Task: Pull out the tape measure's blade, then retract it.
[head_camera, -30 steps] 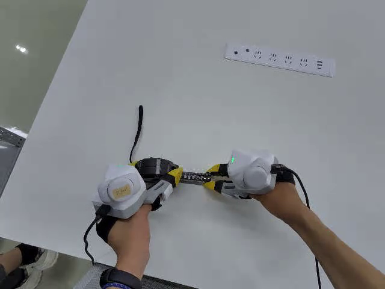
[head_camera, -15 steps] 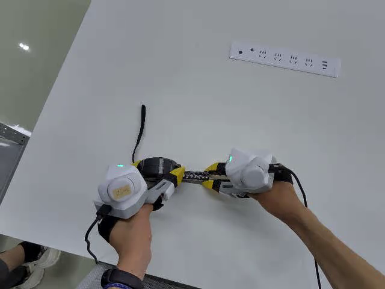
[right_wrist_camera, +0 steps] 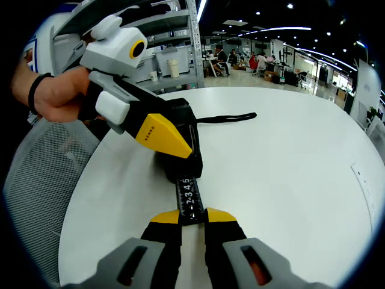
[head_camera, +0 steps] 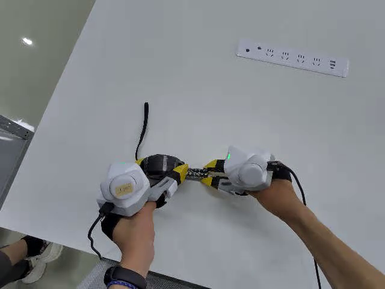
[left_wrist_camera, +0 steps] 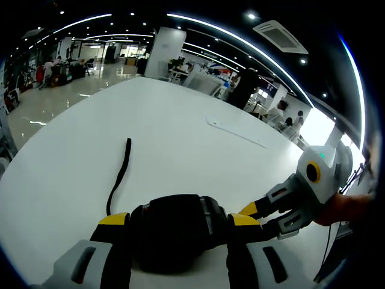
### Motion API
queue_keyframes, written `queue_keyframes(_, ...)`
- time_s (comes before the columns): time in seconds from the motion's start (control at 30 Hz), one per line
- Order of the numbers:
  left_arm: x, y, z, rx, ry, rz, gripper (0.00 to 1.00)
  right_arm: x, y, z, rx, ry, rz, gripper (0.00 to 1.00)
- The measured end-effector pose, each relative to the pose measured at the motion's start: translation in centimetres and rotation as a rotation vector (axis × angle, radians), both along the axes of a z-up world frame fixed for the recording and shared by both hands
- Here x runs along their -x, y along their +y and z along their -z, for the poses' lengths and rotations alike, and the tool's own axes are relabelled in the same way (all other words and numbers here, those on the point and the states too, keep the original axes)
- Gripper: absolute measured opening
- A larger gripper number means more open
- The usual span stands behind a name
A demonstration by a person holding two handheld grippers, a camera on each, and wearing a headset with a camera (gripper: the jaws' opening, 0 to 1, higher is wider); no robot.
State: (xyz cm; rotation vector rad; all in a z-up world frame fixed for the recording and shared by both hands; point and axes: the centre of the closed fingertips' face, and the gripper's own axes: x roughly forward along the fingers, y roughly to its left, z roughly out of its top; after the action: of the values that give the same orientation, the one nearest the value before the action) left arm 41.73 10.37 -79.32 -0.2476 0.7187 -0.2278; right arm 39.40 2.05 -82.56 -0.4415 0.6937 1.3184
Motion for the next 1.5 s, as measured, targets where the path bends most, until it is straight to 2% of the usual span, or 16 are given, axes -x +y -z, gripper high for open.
queue_keyframes(1.3,0.2,0.3,0.1,0.038,-0.002,0.013,0.6,-0.1,1.9,0.1,-0.005,0.003,-0.019,0.12)
queue_keyframes(1.5,0.1,0.6,0.0,0.04,-0.01,0.022,0.6,0.0,2.3,0.0,-0.024,-0.004,-0.018,0.12)
